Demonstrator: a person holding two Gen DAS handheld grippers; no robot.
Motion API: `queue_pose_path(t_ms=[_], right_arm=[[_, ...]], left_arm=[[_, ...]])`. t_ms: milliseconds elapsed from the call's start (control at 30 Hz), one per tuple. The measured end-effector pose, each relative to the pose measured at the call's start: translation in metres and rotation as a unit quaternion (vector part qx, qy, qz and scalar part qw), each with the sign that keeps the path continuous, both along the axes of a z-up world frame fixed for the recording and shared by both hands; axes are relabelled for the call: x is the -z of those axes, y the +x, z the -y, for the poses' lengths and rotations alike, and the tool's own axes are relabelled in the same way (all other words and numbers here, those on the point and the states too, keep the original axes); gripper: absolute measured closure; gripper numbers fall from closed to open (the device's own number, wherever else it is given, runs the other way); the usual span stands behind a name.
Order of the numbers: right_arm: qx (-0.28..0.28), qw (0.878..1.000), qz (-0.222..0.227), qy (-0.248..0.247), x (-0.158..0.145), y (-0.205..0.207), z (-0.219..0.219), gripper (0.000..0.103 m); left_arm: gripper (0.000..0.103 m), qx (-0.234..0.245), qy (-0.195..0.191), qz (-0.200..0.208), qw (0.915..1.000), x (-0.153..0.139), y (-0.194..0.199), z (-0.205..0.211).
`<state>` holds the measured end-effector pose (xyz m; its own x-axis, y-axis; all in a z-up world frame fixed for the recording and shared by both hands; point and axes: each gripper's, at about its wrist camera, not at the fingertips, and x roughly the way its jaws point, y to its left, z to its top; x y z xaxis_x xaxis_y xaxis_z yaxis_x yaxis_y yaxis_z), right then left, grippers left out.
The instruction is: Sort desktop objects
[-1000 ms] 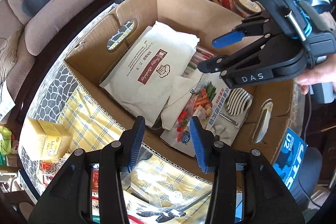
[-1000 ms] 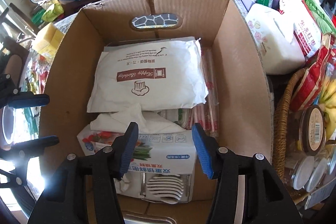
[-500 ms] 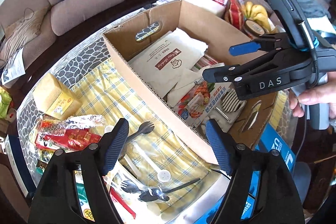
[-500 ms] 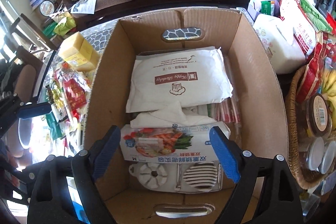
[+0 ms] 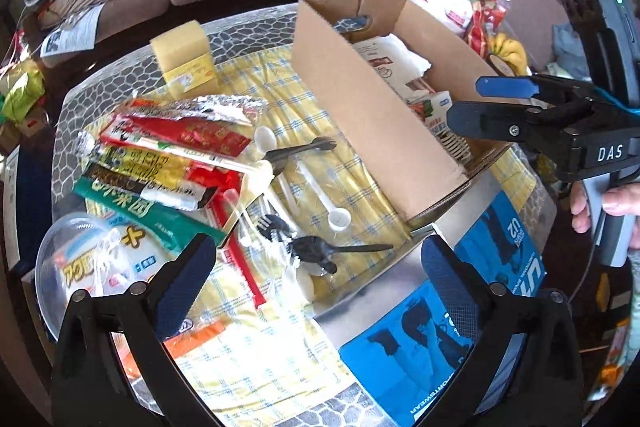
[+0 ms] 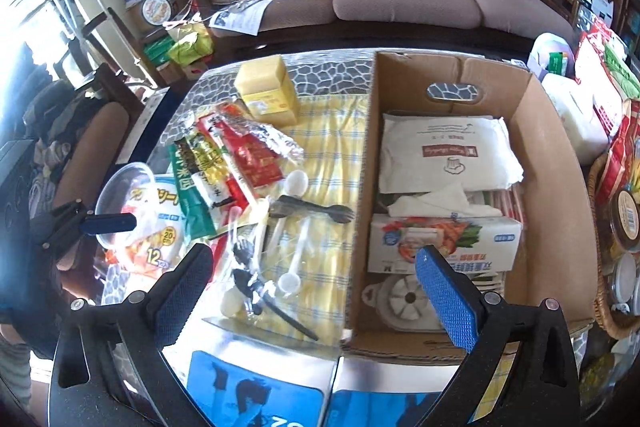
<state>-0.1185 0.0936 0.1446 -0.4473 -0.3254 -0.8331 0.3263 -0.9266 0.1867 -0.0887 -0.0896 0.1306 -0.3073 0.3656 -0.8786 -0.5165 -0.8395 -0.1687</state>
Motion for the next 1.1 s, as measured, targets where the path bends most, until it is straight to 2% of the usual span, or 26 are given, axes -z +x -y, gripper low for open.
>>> queue_pose_path(t_ms=[200, 400, 500, 533, 633, 700, 767, 933, 1033, 1100], right_arm=[[-0.028, 0.999, -0.006, -0.016, 0.008, 0.015, 0.046, 0.000], [-0.063, 0.997, 0.011, -0.032, 0.033, 0.013, 0.097, 0.000], [-0.080, 0.996, 0.020, -0.021, 0.051, 0.007, 0.124, 0.002], [-0.086, 0.996, 0.023, -0.015, 0.058, 0.004, 0.132, 0.006], [-0.094, 0.995, 0.037, 0.006, 0.083, -0.008, 0.150, 0.027], [-0.091, 0.995, 0.048, 0.018, 0.100, -0.018, 0.158, 0.033], [-0.082, 0.995, 0.059, 0.020, 0.116, -0.029, 0.159, 0.045], [-0.065, 0.994, 0.080, 0.034, 0.149, -0.051, 0.162, 0.052], [-0.065, 0.993, 0.085, 0.038, 0.162, -0.058, 0.164, 0.054], [-0.067, 0.993, 0.089, 0.040, 0.168, -0.061, 0.166, 0.058]], left_arm=[[0.000, -0.060, 0.018, -0.004, 0.9980, 0.004, 0.015, 0.072], [0.000, -0.095, 0.037, -0.005, 0.9948, 0.013, 0.024, 0.126], [0.000, -0.104, 0.035, -0.009, 0.9939, 0.018, 0.025, 0.145], [0.000, -0.106, 0.032, -0.011, 0.9938, 0.020, 0.025, 0.150], [0.001, -0.107, 0.028, -0.014, 0.9938, 0.024, 0.022, 0.161], [0.001, -0.103, 0.024, -0.017, 0.9942, 0.026, 0.020, 0.165], [0.001, -0.099, 0.027, -0.017, 0.9946, 0.027, 0.017, 0.168], [0.001, -0.097, 0.044, -0.010, 0.9943, 0.032, 0.012, 0.173], [0.001, -0.093, 0.048, -0.004, 0.9945, 0.037, 0.009, 0.172], [0.001, -0.092, 0.048, -0.002, 0.9946, 0.041, 0.008, 0.171]])
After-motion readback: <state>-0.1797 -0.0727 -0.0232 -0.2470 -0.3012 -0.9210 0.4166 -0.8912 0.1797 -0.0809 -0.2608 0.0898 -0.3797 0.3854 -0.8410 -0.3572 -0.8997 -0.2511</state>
